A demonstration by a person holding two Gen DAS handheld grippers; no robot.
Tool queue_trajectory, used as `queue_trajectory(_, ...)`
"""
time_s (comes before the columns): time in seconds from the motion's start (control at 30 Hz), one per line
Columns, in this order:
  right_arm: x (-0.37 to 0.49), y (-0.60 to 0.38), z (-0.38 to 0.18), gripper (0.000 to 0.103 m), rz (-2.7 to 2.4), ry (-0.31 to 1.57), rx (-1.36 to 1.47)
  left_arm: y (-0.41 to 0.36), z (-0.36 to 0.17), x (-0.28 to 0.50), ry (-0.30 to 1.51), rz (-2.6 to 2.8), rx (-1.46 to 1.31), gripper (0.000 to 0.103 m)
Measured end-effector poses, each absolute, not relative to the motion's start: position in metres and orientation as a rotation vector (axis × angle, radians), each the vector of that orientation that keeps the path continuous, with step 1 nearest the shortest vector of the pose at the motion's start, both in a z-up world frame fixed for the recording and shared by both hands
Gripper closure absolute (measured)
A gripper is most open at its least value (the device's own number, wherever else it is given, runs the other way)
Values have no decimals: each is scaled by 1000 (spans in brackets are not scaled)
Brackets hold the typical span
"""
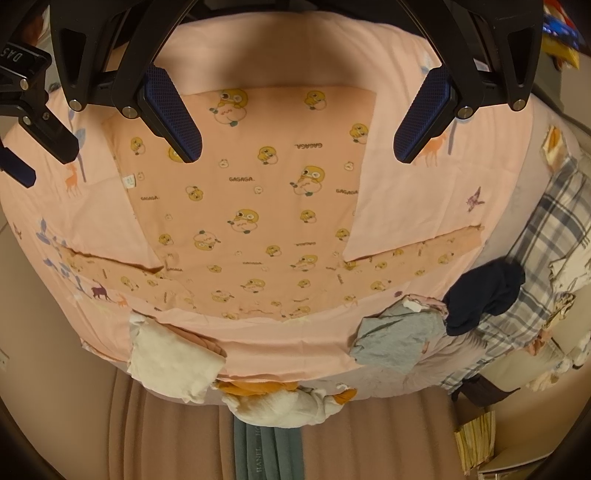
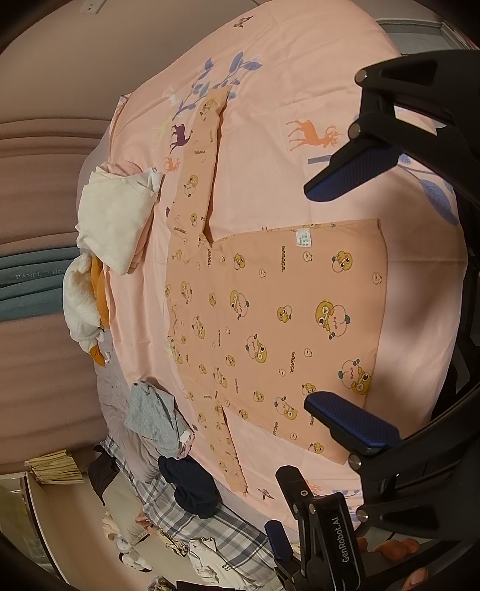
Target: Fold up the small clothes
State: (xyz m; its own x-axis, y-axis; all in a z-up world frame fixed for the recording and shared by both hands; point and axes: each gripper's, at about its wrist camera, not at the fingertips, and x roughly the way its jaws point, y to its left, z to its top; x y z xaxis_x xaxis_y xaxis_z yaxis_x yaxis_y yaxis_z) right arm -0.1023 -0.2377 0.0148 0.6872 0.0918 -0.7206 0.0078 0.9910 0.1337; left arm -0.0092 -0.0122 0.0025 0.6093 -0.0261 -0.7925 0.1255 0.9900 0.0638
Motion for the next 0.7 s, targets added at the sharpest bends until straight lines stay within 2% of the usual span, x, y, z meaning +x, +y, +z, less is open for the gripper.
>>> queue_trajectory(0.47, -98, -247, 9, 0, 33, 827, 155, -14, -2, -3, 928, -95, 119, 0)
queue_trajectory(0.7, -82, -279, -11, 0, 95, 835, 315, -10, -29, 28, 992, -128, 13, 0)
